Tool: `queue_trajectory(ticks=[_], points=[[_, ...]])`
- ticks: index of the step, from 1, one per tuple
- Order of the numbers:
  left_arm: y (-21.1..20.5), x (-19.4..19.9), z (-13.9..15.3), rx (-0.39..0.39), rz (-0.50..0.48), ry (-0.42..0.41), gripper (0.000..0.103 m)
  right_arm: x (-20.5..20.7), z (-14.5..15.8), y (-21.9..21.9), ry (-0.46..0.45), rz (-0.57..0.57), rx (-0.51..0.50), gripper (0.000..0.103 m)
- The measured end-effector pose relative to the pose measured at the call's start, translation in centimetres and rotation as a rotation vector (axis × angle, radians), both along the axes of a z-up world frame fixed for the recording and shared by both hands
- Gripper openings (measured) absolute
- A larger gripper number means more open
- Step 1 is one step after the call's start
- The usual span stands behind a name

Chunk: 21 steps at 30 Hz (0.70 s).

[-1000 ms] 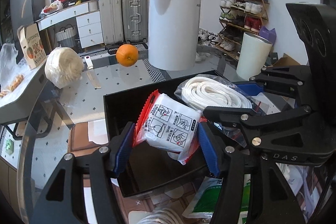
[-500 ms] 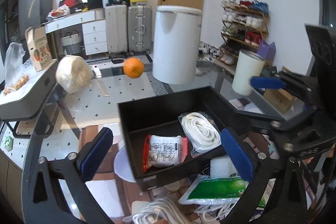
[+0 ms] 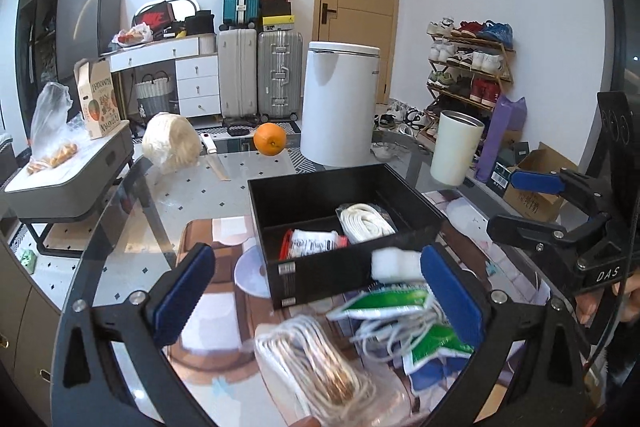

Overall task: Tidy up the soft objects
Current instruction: 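Move the left gripper to the copper-tipped cord bag while the right moves to the green packet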

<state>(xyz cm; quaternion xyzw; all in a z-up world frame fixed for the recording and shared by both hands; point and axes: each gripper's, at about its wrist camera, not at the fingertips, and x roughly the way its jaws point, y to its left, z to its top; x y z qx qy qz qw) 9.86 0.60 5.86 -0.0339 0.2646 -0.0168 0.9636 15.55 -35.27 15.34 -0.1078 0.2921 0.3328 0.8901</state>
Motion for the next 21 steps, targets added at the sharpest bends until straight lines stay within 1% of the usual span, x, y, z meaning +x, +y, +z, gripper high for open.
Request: queue_trajectory(ticks=[8,12,17,21], points=[[-0.3,-2.3,-0.7,0.002,0.02,0.013,0.103,-1.7,-0.3,-1.8,0.007,-0.028,0.028,0.102],[-0.2,-3.1,-1.5,0.012,0.036,0.028,0.103,-1.7,-0.3,-2.0,0.0,-0.03,0.01,0.102],[0.1,-3.6,-2.5,0.0,0.046,0.049,0.103,-1.2,-1.2,-2.1,0.032,-0.033,-0.001,0.102],[-0.2,-3.6,-3.5,0.01,0.038,0.077,0.103,-0.9,-2.1,-2.1,0.05,-0.034,-0.024,0.102]])
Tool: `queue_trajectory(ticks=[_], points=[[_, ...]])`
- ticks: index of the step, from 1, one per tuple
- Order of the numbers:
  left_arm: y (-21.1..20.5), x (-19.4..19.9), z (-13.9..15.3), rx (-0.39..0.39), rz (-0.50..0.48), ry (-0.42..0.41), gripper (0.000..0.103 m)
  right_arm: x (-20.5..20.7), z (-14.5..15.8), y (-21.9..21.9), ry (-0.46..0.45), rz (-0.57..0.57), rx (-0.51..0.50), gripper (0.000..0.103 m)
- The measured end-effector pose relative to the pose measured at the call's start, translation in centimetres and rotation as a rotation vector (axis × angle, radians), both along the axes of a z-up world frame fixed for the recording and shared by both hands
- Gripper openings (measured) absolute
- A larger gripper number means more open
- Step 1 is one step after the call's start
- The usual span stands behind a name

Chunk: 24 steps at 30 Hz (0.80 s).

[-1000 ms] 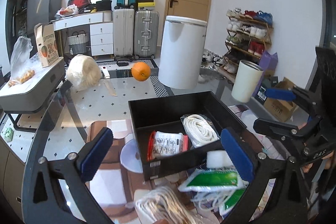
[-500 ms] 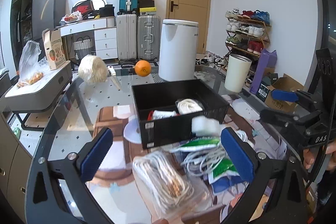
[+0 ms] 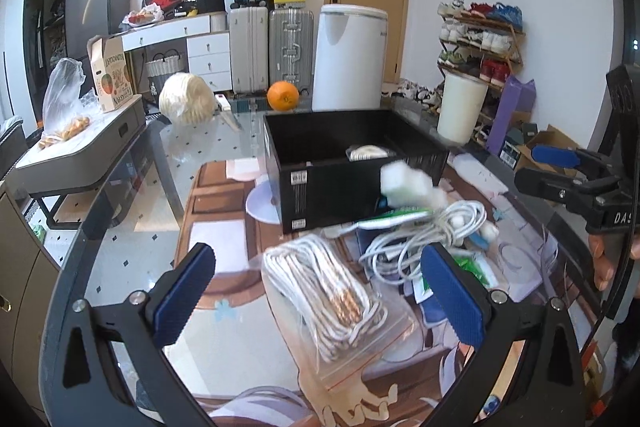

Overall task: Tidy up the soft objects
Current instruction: 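Move the left gripper to the copper-tipped cord bag while the right moves to the green packet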

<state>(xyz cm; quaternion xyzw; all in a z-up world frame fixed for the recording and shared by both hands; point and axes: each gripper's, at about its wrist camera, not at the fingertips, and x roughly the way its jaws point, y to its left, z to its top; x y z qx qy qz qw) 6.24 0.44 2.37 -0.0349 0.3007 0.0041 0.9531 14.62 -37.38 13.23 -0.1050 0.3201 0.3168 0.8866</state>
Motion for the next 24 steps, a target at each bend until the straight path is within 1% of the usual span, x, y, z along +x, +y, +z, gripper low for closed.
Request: queue_trajectory(ticks=[6,8,11,16,19,24], points=[[-0.4,0.5,-1.5,0.019,-0.005,0.055,0.103,0.3,-0.9,0.1,0.021,0.002,-0.02,0.102],[-0.3,0.9,-1.9,0.02,0.011,0.082,0.103,0.4,-1.1,0.2,0.024,0.001,-0.024,0.102],[0.3,1.5,-2.4,0.0,0.039,0.113,0.103,0.5,-1.3,0.2,0.03,0.0,-0.027,0.102],[1.0,2.1,-2.9,-0.033,0.058,0.132,0.103,0.7,-1.5,-0.1,0.038,-0.007,-0.034,0.102],[0.9,2.4,-3.0,-0.028,0.059,0.138,0.103,1.0,-1.5,-0.4,0.043,-0.013,-0.041,0.102],[0.8,3.2,-3.3,-0.029,0.06,0.17,0.103,1.4,-1.9,-0.9,0.058,-0.022,-0.059,0.102]])
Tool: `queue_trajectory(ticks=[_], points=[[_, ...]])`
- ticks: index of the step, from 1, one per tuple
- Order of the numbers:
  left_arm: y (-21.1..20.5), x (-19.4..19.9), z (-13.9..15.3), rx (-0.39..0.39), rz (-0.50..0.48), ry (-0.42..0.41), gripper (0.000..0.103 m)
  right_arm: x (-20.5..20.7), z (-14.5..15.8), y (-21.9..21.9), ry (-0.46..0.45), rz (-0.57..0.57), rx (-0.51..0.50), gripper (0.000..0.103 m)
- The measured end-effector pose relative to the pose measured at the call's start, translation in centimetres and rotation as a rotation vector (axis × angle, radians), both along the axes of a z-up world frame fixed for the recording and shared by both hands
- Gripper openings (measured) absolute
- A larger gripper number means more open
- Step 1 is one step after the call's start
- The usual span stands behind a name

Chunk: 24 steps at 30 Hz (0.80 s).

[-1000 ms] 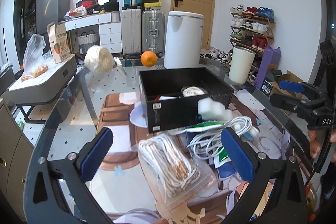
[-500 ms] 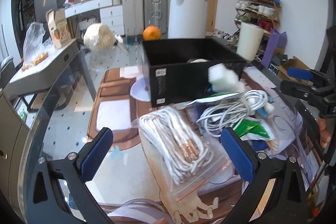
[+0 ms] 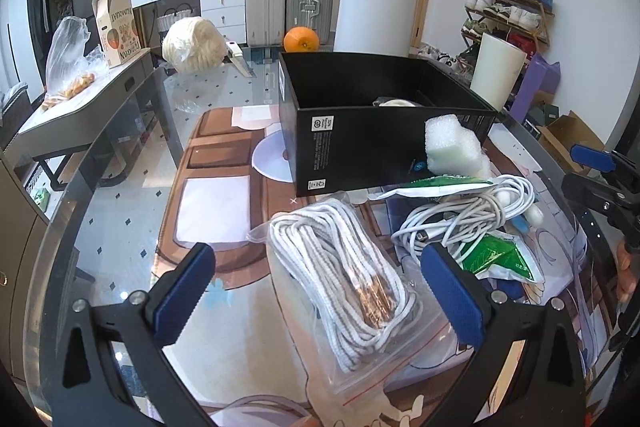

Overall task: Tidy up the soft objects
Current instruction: 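Move the left gripper to the copper-tipped cord bag while the right moves to the green packet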

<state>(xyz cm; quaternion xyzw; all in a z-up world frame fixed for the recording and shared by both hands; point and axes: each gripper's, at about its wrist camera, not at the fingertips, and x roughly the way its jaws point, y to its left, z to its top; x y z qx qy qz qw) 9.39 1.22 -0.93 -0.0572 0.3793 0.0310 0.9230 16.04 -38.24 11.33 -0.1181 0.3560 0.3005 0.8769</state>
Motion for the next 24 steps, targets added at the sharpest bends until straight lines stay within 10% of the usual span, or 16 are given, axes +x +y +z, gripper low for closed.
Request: queue_trajectory(ticks=[24], points=[[0.2,1.5,-1.7,0.025,-0.004,0.124,0.103,0.5,-2.5,0.5,0.105,0.054,-0.075,0.102]])
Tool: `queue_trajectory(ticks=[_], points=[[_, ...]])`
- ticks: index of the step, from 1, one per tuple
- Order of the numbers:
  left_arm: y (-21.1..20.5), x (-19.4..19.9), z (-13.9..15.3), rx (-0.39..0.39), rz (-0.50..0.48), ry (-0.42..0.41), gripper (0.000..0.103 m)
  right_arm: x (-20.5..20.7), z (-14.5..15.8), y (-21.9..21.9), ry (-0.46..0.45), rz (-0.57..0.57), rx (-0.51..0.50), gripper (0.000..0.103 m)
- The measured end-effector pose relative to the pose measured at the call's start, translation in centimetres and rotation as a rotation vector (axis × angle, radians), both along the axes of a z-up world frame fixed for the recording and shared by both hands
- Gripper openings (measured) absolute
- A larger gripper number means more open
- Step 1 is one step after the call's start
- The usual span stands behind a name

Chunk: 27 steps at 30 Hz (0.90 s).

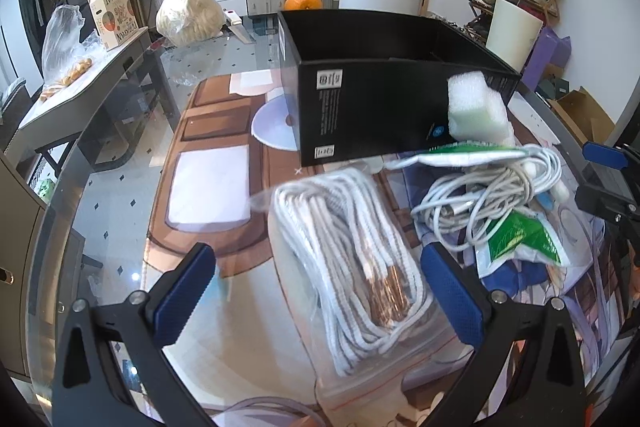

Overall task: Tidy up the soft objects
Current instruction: 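Move the left gripper to the copper-tipped cord bag while the right moves to the green packet, then grasp the green packet with the right gripper while the left grasps the copper-tipped cord bag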

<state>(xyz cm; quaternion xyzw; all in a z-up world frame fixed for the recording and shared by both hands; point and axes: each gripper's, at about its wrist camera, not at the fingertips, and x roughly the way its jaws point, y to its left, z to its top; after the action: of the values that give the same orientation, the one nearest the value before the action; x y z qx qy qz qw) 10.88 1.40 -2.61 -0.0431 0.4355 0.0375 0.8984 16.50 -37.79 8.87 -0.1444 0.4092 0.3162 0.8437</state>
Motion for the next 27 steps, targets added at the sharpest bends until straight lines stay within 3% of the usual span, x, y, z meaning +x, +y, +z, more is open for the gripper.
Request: queue_trajectory(ticks=[17,19,21,27], points=[[0.5,-0.9,-0.6,-0.031,-0.018,0.007,0.103,-4.6,1.0,5.1,0.049,0.225,0.061,0.1],[0.6,-0.9,-0.6,-0.031,-0.02,0.006,0.103,-4.7,0.4,5.7,0.063,0.235,0.053,0.095],[0.5,-0.9,-0.6,-0.029,-0.021,0.006,0.103,-4.5,-0.5,6.1,0.093,0.242,0.044,0.083],[0.5,-1.0,-0.6,-0.029,-0.023,0.006,0.103,-3.4,-2.1,6.3,0.113,0.203,0.017,0.083]])
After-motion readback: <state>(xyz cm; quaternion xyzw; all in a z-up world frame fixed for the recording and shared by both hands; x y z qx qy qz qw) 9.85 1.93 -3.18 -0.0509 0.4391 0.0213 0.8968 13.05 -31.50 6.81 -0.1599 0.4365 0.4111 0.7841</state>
